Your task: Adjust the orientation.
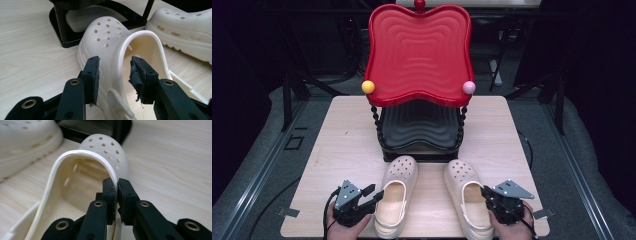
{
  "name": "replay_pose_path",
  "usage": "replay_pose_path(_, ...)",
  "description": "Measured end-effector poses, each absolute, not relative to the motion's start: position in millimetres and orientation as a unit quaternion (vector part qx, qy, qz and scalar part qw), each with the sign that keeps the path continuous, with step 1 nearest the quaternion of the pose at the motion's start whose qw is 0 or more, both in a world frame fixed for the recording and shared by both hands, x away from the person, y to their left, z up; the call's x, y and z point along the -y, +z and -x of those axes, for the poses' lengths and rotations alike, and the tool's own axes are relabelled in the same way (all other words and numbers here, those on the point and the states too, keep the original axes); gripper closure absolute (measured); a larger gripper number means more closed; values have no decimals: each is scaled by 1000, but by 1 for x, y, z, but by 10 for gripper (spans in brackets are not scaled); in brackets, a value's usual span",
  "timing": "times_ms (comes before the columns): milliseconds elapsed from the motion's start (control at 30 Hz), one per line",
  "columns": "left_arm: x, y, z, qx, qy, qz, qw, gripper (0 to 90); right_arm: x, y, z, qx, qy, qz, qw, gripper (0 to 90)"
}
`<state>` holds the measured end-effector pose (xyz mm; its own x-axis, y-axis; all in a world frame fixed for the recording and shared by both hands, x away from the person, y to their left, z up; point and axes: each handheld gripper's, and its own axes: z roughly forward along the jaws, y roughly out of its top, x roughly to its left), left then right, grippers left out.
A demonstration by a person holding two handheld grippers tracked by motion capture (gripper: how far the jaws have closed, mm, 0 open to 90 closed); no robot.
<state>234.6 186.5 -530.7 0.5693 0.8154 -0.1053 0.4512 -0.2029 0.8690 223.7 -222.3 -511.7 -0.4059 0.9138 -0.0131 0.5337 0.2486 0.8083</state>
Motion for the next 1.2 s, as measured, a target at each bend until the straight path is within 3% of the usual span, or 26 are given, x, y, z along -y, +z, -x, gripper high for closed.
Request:
replay_pose_path(133, -185, -530, -234, -420, 192, -753, 469, 590, 198, -510, -229, -757, 387, -472, 235, 845)
replay_pose_path(467, -184, -532, -235, -424, 187, -754, 465, 590, 169, -517, -242, -755, 383, -473, 244, 842)
replay_pose_path(900, -174, -541, -240, -423, 175, -764, 455, 632, 141, -523, -242, -753, 404, -480, 200, 829)
replay_pose_path(1067, -175, -541, -242, -429, 169, -760, 459, 632, 139, -526, -242, -747, 421, -478, 190, 769)
replay_pose_path(1100, -176, -542, -242, -429, 165, -761, 458, 631, 142, -524, -239, -751, 423, -469, 192, 708)
replay_pose_path(1200, -176, -543, -243, -433, 159, -759, 458, 624, 145, -524, -237, -752, 419, -465, 210, 662)
